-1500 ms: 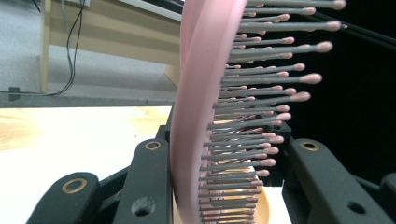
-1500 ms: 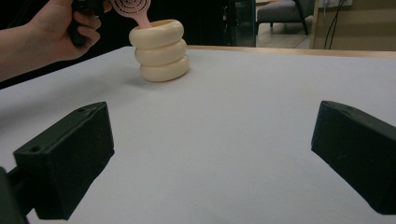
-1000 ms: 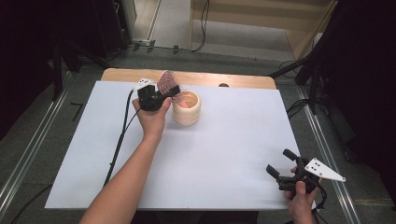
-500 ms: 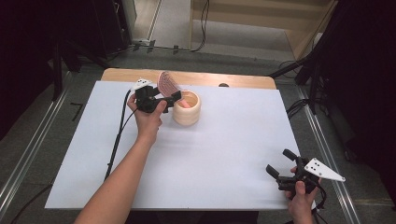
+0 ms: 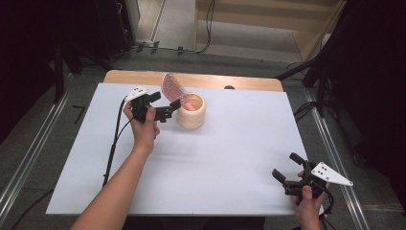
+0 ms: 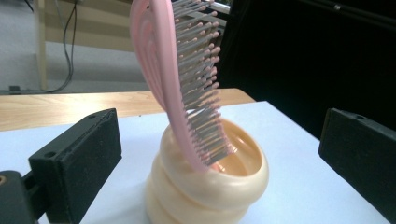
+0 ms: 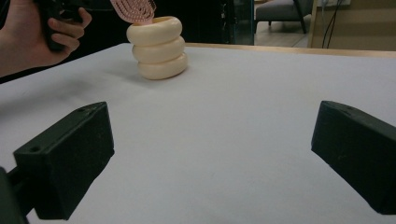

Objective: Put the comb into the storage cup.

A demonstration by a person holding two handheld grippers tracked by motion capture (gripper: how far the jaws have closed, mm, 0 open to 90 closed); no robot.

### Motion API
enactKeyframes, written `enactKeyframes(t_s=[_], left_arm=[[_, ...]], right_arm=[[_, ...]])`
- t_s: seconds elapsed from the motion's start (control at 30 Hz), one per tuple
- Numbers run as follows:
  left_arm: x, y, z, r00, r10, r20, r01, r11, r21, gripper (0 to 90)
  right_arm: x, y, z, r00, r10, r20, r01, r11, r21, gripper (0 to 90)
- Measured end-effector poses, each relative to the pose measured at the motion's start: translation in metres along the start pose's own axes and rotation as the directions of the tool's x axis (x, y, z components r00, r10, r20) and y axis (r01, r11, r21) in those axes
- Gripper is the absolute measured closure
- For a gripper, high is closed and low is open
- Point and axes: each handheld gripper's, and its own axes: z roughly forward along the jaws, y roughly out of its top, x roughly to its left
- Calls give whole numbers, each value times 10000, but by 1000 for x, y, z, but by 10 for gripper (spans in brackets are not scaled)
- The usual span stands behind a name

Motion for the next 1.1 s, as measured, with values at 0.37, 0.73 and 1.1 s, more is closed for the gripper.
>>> enactKeyframes(t_s=[0.37,0.73,1.1], left_arm=[[-5,-8,-20,9969,756,231,-764,9962,409,0],[-11,-18,-43,9902,1369,272,-1379,9898,355,0],[-10,-27,-66,9844,1725,333,-1735,9845,276,0]], right_arm=[[1,0,1,9999,-49,137,49,10000,17,0],[1,0,1,9999,-29,122,29,10000,29,0],[1,0,2,9999,-93,131,92,9999,52,0]])
